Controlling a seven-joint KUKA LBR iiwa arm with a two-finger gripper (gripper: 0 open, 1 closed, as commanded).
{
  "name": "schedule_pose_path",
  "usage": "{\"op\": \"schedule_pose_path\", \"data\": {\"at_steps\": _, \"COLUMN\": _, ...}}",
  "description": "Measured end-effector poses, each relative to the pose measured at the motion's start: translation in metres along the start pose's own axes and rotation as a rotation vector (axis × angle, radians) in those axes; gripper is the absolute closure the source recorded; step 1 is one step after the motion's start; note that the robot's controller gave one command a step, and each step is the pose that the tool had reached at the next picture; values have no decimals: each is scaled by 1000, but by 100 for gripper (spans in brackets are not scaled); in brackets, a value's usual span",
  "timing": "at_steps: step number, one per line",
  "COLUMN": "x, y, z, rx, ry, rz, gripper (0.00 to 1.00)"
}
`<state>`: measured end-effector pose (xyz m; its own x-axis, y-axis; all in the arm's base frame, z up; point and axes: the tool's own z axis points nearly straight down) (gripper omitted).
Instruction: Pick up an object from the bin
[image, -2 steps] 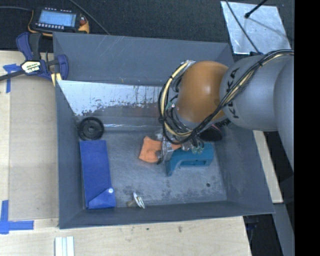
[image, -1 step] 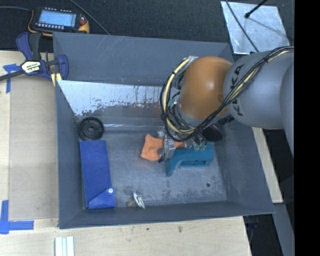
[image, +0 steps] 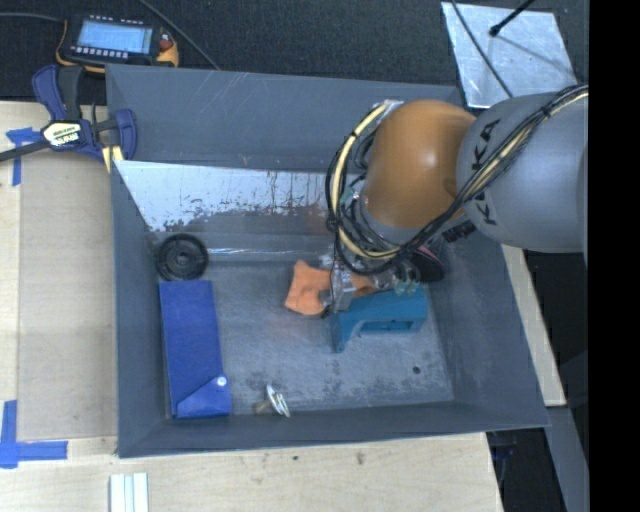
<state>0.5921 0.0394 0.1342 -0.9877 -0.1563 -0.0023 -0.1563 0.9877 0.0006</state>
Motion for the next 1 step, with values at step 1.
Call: {"op": "schedule_pose_path", "data": {"at_steps": 1, "x": -2, "y": 0, "z": -14, "rx": 1, "ry": -7, "rz": 0, "gripper": 100}}
